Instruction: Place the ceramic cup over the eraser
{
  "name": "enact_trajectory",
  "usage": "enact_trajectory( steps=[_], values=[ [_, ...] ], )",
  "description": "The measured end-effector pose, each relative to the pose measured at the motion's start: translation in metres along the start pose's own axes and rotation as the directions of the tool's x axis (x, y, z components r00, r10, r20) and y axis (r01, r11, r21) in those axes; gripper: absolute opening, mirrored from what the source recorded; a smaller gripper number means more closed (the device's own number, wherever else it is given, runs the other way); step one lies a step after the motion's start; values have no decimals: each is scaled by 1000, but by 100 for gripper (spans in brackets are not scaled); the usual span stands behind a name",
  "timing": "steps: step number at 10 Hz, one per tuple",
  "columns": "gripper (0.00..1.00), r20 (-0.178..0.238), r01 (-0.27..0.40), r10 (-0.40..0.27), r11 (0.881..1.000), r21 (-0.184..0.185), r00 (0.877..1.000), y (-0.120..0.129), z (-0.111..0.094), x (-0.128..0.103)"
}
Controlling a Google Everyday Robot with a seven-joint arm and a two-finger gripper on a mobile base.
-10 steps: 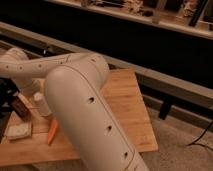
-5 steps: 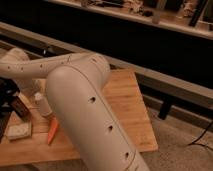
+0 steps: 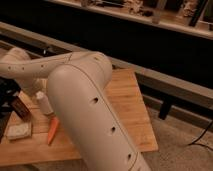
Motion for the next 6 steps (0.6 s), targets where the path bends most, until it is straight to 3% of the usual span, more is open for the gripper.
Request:
enact_trajectory(
  steps=[4,6],
  values=[
    [0,42,21,-22,1000,21,999,10,-51,-2],
    [0,98,44,-48,998,46,994,14,-96,-7]
  ],
)
